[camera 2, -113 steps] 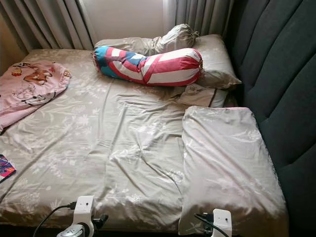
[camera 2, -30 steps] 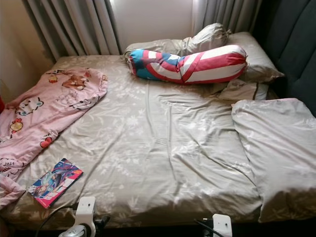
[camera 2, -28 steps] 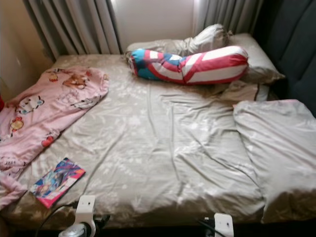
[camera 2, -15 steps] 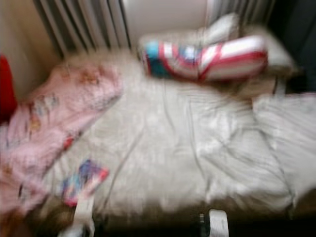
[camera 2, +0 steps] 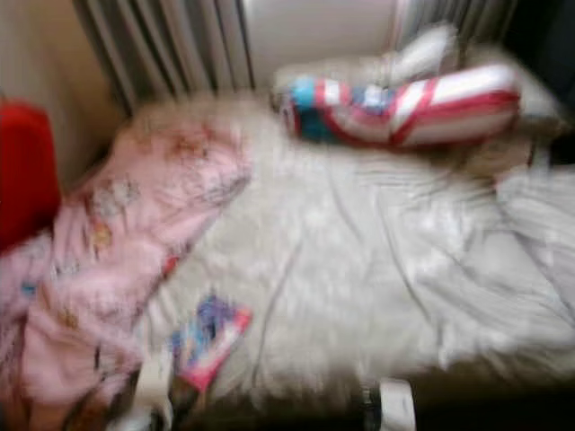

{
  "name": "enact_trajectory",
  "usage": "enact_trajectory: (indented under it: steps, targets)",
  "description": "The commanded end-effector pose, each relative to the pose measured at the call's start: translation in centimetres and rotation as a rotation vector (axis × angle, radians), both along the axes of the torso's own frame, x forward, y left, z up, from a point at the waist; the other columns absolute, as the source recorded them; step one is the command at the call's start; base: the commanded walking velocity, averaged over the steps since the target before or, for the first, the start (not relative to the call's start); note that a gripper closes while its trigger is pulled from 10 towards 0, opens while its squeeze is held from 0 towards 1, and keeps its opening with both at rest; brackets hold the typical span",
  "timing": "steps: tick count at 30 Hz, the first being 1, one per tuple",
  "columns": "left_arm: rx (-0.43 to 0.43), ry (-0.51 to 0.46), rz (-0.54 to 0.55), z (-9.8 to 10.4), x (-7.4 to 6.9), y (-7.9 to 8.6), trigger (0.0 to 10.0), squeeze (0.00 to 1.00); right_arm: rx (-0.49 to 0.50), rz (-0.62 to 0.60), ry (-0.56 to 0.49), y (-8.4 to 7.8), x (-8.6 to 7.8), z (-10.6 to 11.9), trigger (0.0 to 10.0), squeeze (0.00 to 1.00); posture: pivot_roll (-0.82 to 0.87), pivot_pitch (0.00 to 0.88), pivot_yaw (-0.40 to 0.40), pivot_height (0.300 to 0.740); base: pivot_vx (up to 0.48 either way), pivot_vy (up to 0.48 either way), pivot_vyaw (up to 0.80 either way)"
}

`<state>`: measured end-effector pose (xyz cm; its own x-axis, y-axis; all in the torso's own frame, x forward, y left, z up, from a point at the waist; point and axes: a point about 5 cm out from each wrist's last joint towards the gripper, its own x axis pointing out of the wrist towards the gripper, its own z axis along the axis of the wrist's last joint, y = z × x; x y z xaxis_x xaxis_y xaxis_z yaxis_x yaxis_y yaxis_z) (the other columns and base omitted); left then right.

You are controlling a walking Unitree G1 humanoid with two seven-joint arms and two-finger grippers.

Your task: Clean up the room

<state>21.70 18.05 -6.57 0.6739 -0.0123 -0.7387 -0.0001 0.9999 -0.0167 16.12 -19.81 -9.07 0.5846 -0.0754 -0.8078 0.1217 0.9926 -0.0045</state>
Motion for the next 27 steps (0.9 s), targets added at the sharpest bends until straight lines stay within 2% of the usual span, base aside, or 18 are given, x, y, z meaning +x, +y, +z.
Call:
enact_trajectory:
  steps: [1,7,15,27]
  targets:
    - [0.017,0.015,0.022,-0.18,-0.51,1.01,10.0,0.0,0.007,0.017,-0.008,0.62,0.35,0.06,10.0,0.0,-0.03,0.042,-0.015,0.74,0.0,0.48,0.8]
    - [0.017,0.014,0.024,-0.14,-0.43,0.99,10.0,0.0,0.015,0.008,-0.013,0.55,0.43,0.11,10.0,0.0,-0.03,0.043,-0.015,0.74,0.0,0.48,0.71]
    - [0.018,0.01,0.025,-0.09,-0.35,1.01,10.0,0.0,0.024,0.009,-0.02,0.78,0.62,0.17,10.0,0.0,-0.03,0.044,-0.013,0.74,0.0,0.452,0.0]
    - [0.013,-0.007,0.02,-0.02,-0.32,0.99,10.0,0.0,0.031,-0.005,-0.028,0.94,0.74,0.21,10.0,0.0,-0.03,0.049,-0.014,0.74,0.0,0.0,0.0]
